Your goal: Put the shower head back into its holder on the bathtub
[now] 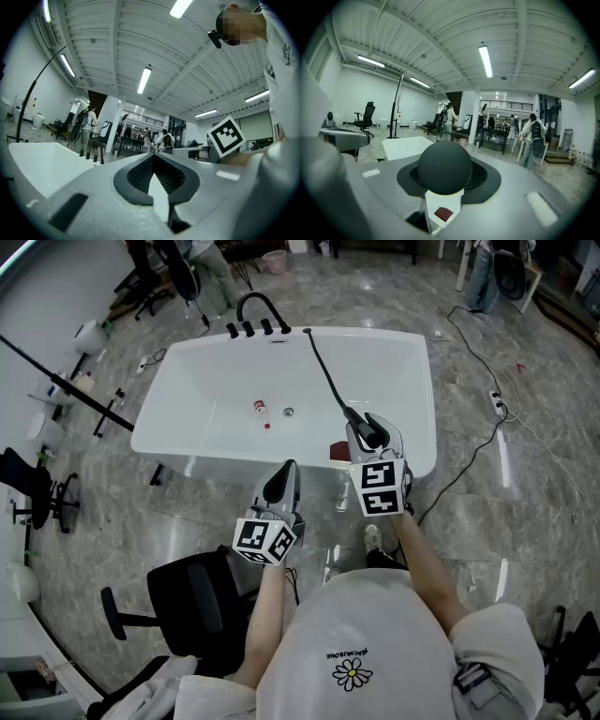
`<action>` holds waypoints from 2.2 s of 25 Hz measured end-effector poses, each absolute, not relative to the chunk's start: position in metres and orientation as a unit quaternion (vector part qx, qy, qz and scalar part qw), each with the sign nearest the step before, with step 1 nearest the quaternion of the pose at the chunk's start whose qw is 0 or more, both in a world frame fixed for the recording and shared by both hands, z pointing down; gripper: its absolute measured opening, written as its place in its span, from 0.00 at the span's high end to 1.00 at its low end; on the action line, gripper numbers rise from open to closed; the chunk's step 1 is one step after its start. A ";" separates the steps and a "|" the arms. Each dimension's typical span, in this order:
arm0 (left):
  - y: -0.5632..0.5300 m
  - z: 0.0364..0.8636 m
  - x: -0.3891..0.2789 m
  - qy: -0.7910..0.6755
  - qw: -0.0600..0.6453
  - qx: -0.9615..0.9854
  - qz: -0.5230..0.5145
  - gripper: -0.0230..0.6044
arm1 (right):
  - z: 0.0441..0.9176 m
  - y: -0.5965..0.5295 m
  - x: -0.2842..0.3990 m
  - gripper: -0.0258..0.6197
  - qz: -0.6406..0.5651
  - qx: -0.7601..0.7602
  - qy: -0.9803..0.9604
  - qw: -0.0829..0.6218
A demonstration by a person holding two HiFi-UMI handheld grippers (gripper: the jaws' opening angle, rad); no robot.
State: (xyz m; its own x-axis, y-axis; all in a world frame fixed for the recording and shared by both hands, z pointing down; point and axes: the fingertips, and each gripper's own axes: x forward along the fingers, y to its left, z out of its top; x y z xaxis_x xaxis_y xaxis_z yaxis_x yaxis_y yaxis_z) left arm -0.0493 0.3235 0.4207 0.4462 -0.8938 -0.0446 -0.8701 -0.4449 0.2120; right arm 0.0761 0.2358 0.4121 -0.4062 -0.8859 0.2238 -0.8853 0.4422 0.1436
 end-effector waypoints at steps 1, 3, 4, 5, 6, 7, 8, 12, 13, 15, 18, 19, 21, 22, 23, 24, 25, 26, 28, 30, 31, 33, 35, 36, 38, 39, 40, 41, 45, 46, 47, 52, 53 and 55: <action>0.324 0.423 -0.049 -0.522 0.082 0.846 -0.074 0.97 | 0.413 0.235 0.076 0.74 0.000 0.528 -0.839 0.135; 0.324 0.427 -0.048 -0.522 0.088 0.845 -0.072 0.97 | 0.414 0.234 0.077 0.74 0.001 0.528 -0.839 0.136; 0.325 0.428 -0.047 -0.523 0.089 0.845 -0.071 0.97 | 0.414 0.234 0.078 0.74 0.002 0.528 -0.838 0.136; 0.325 0.429 -0.046 -0.523 0.090 0.845 -0.070 0.97 | 0.415 0.234 0.078 0.74 0.003 0.528 -0.838 0.137; 0.326 0.430 -0.046 -0.523 0.091 0.845 -0.070 0.97 | 0.416 0.234 0.079 0.74 0.004 0.527 -0.838 0.137; 0.326 0.431 -0.046 -0.523 0.092 0.845 -0.069 0.97 | 0.417 0.234 0.078 0.74 0.005 0.527 -0.838 0.137; 0.325 0.432 -0.046 -0.523 0.093 0.844 -0.069 0.97 | 0.418 0.233 0.078 0.74 0.006 0.527 -0.839 0.137; 0.323 0.436 -0.048 -0.524 0.098 0.844 -0.064 0.97 | 0.416 0.231 0.078 0.74 0.015 0.524 -0.844 0.119; 0.322 0.437 -0.048 -0.524 0.099 0.844 -0.062 0.97 | 0.415 0.231 0.078 0.74 0.017 0.523 -0.845 0.116; 0.320 0.441 -0.047 -0.524 0.104 0.843 -0.060 0.97 | 0.415 0.229 0.079 0.74 0.015 0.522 -0.845 0.116; 0.311 0.448 -0.044 -0.523 0.109 0.844 -0.056 0.97 | 0.416 0.223 0.079 0.74 0.009 0.520 -0.845 0.122; 0.307 0.450 -0.042 -0.522 0.110 0.844 -0.055 0.97 | 0.417 0.220 0.080 0.74 0.009 0.518 -0.846 0.124; 0.298 0.456 -0.037 -0.523 0.116 0.843 -0.050 0.97 | 0.418 0.215 0.082 0.74 0.012 0.512 -0.849 0.127; 0.293 0.460 -0.035 -0.524 0.120 0.842 -0.047 0.97 | 0.419 0.212 0.083 0.74 0.013 0.508 -0.852 0.128; 0.287 0.464 -0.032 -0.526 0.125 0.840 -0.045 0.97 | 0.419 0.210 0.084 0.74 0.016 0.503 -0.855 0.128; 0.280 0.468 -0.029 -0.529 0.130 0.838 -0.044 0.97 | 0.418 0.207 0.084 0.74 0.018 0.497 -0.858 0.127; 0.273 0.472 -0.025 -0.531 0.134 0.835 -0.044 0.97 | 0.417 0.203 0.085 0.74 0.022 0.490 -0.862 0.125; 0.264 0.476 -0.021 -0.535 0.138 0.833 -0.044 0.97 | 0.416 0.197 0.087 0.74 0.025 0.484 -0.866 0.123; 0.246 0.479 -0.012 -0.544 0.140 0.826 -0.050 0.97 | 0.414 0.185 0.089 0.74 0.025 0.470 -0.874 0.118; 0.229 0.478 -0.005 -0.554 0.140 0.819 -0.057 0.97 | 0.410 0.171 0.091 0.74 0.019 0.459 -0.881 0.114; 0.223 0.477 -0.002 -0.558 0.140 0.816 -0.060 0.97 | 0.408 0.164 0.093 0.74 0.015 0.455 -0.883 0.114; 0.216 0.477 0.005 -0.564 0.142 0.811 -0.055 0.97 | 0.406 0.153 0.095 0.74 0.010 0.446 -0.887 0.116; 0.209 0.478 0.008 -0.568 0.142 0.810 -0.043 0.97 | 0.405 0.141 0.095 0.74 0.008 0.440 -0.890 0.118; 0.205 0.478 0.007 -0.570 0.142 0.808 -0.038 0.97 | 0.405 0.134 0.094 0.74 0.009 0.438 -0.891 0.118; 0.195 0.479 0.000 -0.577 0.143 0.804 -0.037 0.97 | 0.405 0.121 0.091 0.74 0.012 0.435 -0.893 0.118; 0.189 0.480 -0.004 -0.580 0.144 0.801 -0.039 0.97 | 0.405 0.114 0.089 0.74 0.012 0.433 -0.894 0.118; 0.182 0.480 -0.009 -0.583 0.144 0.798 -0.042 0.97 | 0.405 0.106 0.086 0.74 0.011 0.431 -0.894 0.119; 0.174 0.480 -0.014 -0.585 0.144 0.797 -0.045 0.97 | 0.404 0.098 0.082 0.74 0.009 0.431 -0.895 0.119; 0.136 0.479 -0.040 -0.578 0.145 0.799 -0.076 0.97 | 0.403 0.060 0.062 0.74 0.006 0.439 -0.891 0.118; 0.124 0.479 -0.049 -0.574 0.145 0.802 -0.081 0.97 | 0.402 0.048 0.053 0.74 0.004 0.443 -0.889 0.118; 0.110 0.481 -0.057 -0.569 0.146 0.805 -0.082 0.97 | 0.402 0.035 0.044 0.74 0.003 0.446 -0.887 0.119; 0.033 0.479 -0.109 -0.541 0.144 0.825 -0.076 0.97 | 0.400 -0.030 -0.008 0.74 -0.001 0.462 -0.878 0.129; 0.017 0.476 -0.120 -0.536 0.140 0.829 -0.076 0.97 | 0.399 -0.044 -0.017 0.74 -0.002 0.465 -0.875 0.131; -0.013 0.470 -0.139 -0.526 0.136 0.836 -0.075 0.97 | 0.395 -0.072 -0.034 0.74 -0.001 0.476 -0.869 0.134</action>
State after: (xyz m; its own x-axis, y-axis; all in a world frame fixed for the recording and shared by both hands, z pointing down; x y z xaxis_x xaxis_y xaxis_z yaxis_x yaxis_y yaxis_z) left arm -0.1391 -0.0126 0.4703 0.4362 -0.8997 0.0179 -0.8589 -0.4103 0.3064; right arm -0.0337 -0.0724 0.3953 -0.5111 -0.8275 0.2325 -0.8270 0.5471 0.1291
